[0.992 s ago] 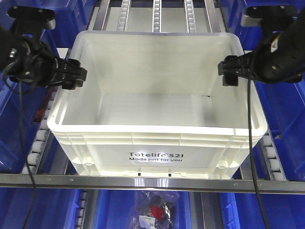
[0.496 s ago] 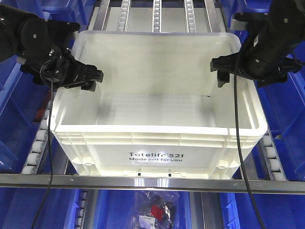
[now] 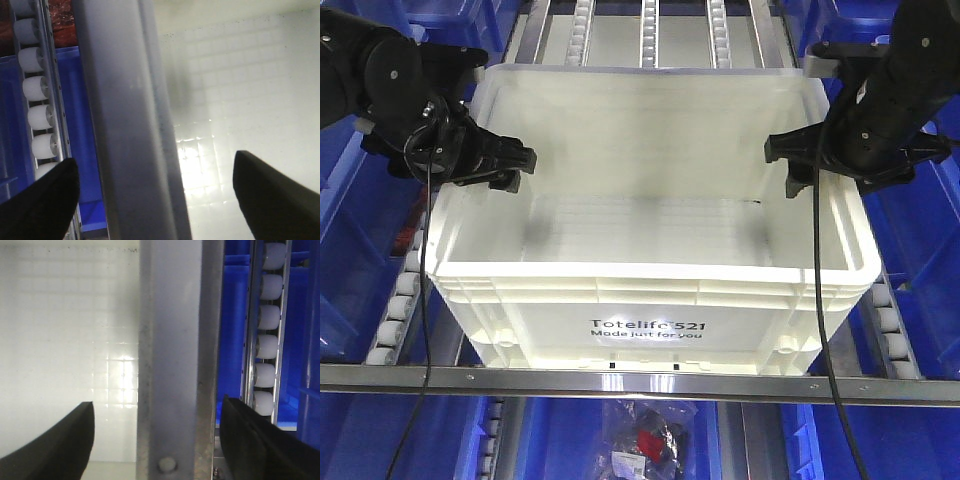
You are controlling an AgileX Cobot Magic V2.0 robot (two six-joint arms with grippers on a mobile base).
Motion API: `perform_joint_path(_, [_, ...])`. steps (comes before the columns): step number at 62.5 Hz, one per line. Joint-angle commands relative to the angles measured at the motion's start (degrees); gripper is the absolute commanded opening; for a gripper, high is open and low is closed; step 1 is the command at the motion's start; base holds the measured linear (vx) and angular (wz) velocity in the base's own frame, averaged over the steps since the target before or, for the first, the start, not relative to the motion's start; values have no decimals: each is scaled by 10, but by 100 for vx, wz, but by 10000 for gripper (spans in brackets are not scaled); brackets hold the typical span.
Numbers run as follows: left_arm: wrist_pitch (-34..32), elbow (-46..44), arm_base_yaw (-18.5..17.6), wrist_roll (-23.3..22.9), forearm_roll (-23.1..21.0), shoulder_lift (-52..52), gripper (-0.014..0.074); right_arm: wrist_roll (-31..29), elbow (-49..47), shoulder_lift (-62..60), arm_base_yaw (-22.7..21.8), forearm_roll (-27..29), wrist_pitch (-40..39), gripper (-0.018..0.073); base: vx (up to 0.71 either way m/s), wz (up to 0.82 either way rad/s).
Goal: Move bin from left to right shelf
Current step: 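Close both grippers on the white tote's side rims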
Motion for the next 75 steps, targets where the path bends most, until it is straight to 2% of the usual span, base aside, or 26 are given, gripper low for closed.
perform_joint_path(1, [-11, -17, -4, -5, 5, -26, 585, -4, -19, -23, -2, -12, -12, 474, 0, 0])
perform_joint_path(8, [-4, -17, -4, -5, 5, -26, 565, -4, -19, -23, -2, -12, -10, 441, 0, 0])
perform_joint_path(19, [-4, -17, -4, -5, 5, -26, 482, -4, -19, -23, -2, -12, -10, 358, 0, 0])
perform_joint_path(39, [-4, -17, -4, -5, 5, -26, 248, -5, -19, -23, -2, -12, -12, 137, 0, 0])
perform_joint_path(53, [2, -17, -4, -5, 8, -26, 128, -5, -19, -23, -2, -12, -12, 33, 0, 0])
perform_joint_path(63, [23, -17, -4, -8, 49, -26, 79, -5, -19, -23, -2, -12, -11, -6, 0, 0])
perform_joint_path(75, [31, -17, -4, -48, 96, -27, 53, -5, -19, -23, -2, -12, -10, -8, 0, 0])
